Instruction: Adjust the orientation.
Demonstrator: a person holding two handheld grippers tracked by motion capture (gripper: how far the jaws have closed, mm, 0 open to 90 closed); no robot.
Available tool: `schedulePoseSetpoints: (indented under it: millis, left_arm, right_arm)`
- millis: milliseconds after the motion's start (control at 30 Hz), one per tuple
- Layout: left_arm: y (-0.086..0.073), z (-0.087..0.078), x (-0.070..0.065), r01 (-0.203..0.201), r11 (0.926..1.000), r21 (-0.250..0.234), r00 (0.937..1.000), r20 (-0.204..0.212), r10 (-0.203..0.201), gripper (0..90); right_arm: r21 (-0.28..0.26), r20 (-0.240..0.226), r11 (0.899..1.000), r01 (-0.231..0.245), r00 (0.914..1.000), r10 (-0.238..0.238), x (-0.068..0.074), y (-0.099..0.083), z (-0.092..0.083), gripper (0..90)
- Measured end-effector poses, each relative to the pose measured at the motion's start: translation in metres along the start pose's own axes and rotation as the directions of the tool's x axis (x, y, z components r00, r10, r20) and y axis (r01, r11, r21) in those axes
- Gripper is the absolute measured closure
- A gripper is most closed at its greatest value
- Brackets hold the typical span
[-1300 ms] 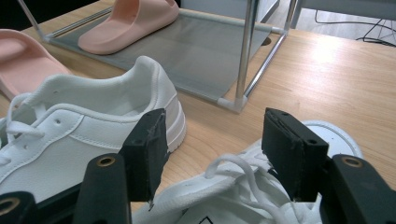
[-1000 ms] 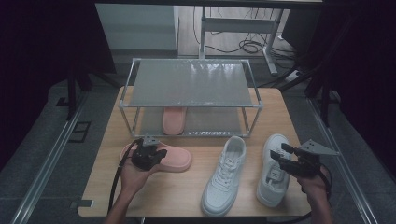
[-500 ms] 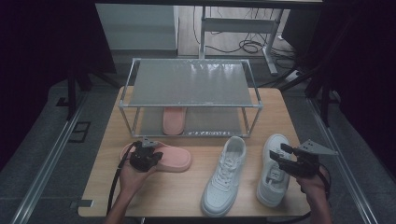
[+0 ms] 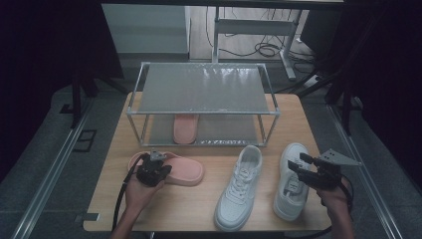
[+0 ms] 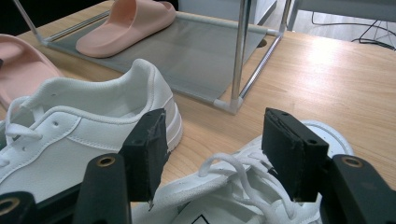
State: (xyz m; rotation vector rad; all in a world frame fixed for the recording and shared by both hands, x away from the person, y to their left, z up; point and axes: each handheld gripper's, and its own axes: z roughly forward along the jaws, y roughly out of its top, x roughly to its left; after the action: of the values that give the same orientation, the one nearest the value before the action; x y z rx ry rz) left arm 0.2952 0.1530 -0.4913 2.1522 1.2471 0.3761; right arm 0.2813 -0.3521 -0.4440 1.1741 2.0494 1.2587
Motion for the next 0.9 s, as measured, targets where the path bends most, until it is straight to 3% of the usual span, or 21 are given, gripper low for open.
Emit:
schedulePoseSetpoints:
  millis: [267,900]
  left_arm:
    - [-0.01,-0.009,0.001,-0.016,0.9997,0.016,0.9998,-0.015,0.016,90.0]
    - [-0.045,-0.042,0.016,0.005,0.9993,0.038,0.9995,-0.031,-0.004,89.4]
  right_arm:
    - [0.003,0.001,1.0,-0.003,1.0,0.003,0.0,-0.001,0.001,40.8]
    - [0.003,-0.002,1.0,-0.001,1.0,0.001,0.001,0.0,0.001,40.9]
